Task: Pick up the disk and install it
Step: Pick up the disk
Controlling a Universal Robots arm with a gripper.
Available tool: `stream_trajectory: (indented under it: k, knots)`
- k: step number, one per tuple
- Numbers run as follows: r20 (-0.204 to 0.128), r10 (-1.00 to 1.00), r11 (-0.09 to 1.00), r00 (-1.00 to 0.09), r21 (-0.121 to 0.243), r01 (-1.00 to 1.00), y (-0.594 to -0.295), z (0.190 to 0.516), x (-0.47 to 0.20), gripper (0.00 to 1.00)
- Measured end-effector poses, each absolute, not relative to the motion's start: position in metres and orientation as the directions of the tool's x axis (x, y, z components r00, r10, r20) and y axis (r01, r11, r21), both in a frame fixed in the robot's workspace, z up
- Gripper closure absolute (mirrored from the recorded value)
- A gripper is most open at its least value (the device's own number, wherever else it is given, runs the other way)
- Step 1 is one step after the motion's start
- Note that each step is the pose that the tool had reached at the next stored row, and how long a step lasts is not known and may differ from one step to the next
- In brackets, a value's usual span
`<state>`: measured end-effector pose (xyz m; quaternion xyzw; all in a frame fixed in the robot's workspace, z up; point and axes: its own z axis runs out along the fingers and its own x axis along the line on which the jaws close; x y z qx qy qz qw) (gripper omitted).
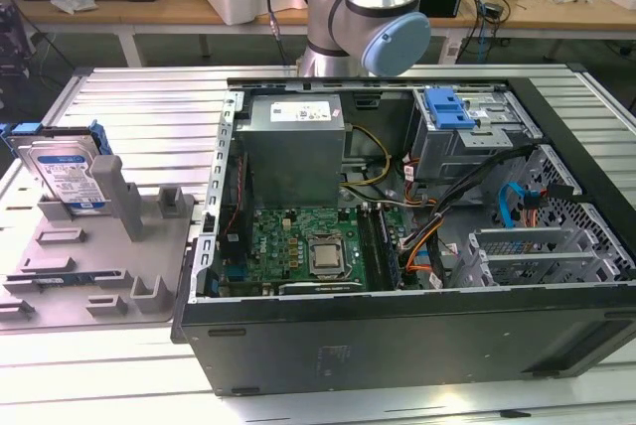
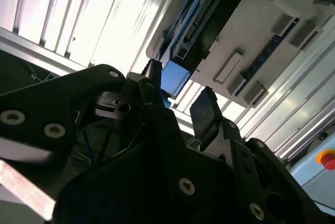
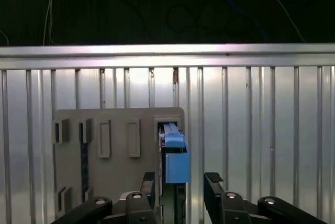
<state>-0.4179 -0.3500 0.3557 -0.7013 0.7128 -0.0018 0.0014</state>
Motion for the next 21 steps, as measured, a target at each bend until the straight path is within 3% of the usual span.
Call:
stream_trajectory:
  k: [21]
  knots:
    - [0.002,-1.0,0.024,-0.025,-0.004,-1.0,-0.353,0.337,-0.418,0.5]
